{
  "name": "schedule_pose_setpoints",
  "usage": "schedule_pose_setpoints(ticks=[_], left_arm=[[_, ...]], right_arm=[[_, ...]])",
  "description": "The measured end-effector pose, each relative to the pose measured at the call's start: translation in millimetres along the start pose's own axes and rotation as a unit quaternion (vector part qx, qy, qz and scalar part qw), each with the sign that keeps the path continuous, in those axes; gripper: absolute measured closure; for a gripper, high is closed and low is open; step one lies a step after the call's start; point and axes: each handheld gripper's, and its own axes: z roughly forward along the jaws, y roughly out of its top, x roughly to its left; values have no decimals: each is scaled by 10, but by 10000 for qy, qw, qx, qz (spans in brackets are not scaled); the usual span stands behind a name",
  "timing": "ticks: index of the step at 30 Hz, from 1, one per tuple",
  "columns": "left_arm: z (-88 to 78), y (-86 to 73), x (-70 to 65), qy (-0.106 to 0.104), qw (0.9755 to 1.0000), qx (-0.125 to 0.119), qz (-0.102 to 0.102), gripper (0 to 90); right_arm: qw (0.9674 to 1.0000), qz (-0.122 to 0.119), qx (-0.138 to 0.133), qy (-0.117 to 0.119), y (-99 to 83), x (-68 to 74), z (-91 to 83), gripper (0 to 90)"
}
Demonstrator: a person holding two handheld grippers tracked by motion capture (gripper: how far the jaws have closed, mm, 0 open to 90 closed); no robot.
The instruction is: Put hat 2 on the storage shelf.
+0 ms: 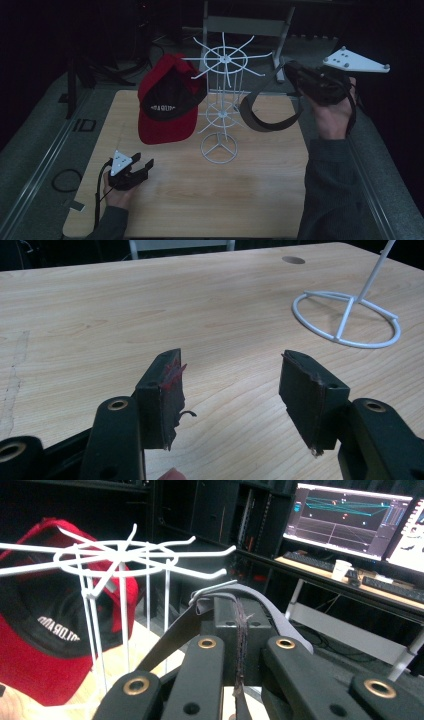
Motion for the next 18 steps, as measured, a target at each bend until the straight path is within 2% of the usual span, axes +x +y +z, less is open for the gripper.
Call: schedule_pose_setpoints(ticks=[10, 18], left_arm=[[-1, 3, 3, -15, 10000, -22, -9, 434], [-3, 4, 6, -17, 10000, -30, -19, 434]], right_arm=[[9999, -119, -65, 61, 177, -6, 62, 893], [9998, -67, 38, 158, 243, -48, 199, 892]])
